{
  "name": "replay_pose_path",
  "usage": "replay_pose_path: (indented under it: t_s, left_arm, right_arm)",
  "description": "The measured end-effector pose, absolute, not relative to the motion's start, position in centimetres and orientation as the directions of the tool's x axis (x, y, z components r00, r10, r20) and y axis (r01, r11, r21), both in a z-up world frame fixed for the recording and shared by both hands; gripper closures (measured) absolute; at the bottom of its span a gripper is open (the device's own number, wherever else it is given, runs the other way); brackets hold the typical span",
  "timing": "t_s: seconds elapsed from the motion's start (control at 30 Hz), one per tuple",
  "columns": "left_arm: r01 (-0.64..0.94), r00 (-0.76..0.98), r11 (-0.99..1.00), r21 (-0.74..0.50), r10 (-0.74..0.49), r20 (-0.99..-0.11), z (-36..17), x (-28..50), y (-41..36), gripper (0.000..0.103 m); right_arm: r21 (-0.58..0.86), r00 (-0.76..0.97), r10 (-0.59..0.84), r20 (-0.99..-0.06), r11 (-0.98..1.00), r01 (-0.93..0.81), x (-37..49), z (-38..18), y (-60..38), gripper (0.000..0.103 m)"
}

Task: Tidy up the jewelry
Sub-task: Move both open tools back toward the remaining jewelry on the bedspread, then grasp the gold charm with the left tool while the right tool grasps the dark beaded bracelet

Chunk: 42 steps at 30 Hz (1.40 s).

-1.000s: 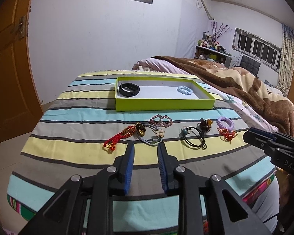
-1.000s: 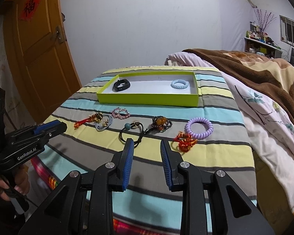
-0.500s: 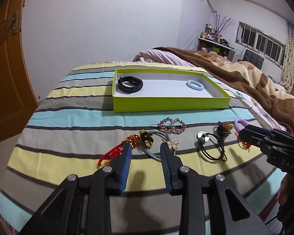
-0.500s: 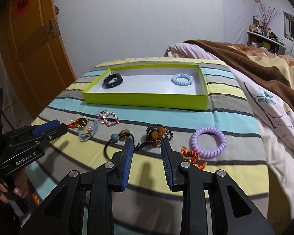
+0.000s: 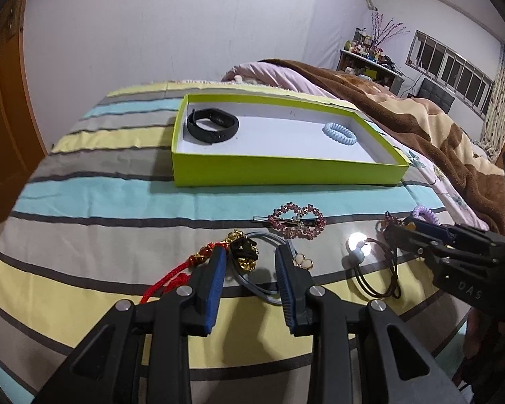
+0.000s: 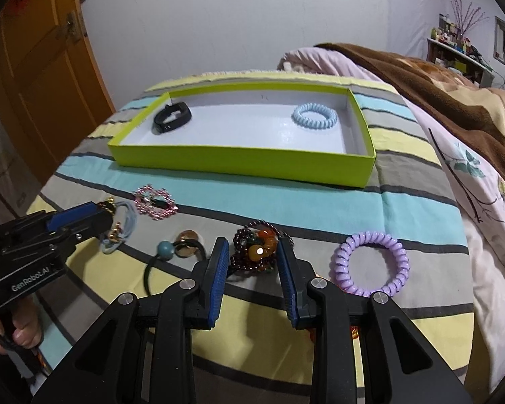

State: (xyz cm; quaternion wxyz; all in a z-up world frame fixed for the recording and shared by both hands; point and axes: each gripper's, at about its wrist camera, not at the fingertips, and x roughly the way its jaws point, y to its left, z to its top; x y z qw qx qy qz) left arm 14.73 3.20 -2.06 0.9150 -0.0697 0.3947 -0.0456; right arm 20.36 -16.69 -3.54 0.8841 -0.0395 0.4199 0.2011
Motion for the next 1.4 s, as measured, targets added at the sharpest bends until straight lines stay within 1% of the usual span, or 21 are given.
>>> replay_pose_path:
  t_s: [0.17,0.2,0.23,0.27,0.33,0.53,1.0,1.4]
  left_arm:
    - [0.027,0.672,0.985,-0.171,-0.145,-0.726,-2.2,15.0,3.1,0.072]
    - [0.024,0.671,0.986,-0.168,-0.140,-0.728,-2.2,15.0,3.1,0.076]
    - [0.016,0.670,0.986,-0.163,-0.132,-0.731,-2.2,15.0,3.1,0.082]
    - [0.010,0.667,0.987,-0.161,-0.127,-0.734,-2.2,15.1,3.2,0.085]
    - [0.002,0.660,0.986,-0.169,-0.128,-0.741,-2.4,15.3,3.5,0.086]
    - [-0.010,0.667,0.985,-0.174,-0.123,-0.735,-2.2,14.9,3.9,0.088]
    - [0.042,0.724,0.982,-0.182,-0.156,-0.672,0.8,11.3,3.3,0.088]
    - [0.057,0.777,0.986,-0.158,-0.143,-0.613,3.7,9.0,2.4,0.088]
  right_arm:
    - [0.092,0.561,0.311,-0.767,0.919,-0.384,20.8,-3.7,-16.7,0.073]
    - [0.096,0.560,0.313,-0.767,0.919,-0.382,20.8,-3.7,-16.6,0.073]
    - [0.101,0.559,0.314,-0.767,0.920,-0.378,20.9,-3.7,-16.7,0.073]
    - [0.104,0.559,0.315,-0.767,0.921,-0.376,20.9,-3.7,-16.8,0.073]
    - [0.109,0.558,0.318,-0.766,0.921,-0.374,21.0,-3.7,-16.8,0.073]
    - [0.118,0.567,0.330,-0.755,0.918,-0.378,20.5,-3.3,-17.3,0.077]
    - [0.123,0.628,0.357,-0.692,0.915,-0.384,17.0,-0.5,-18.6,0.077]
    - [0.111,0.683,0.377,-0.626,0.909,-0.401,13.7,2.7,-18.9,0.077]
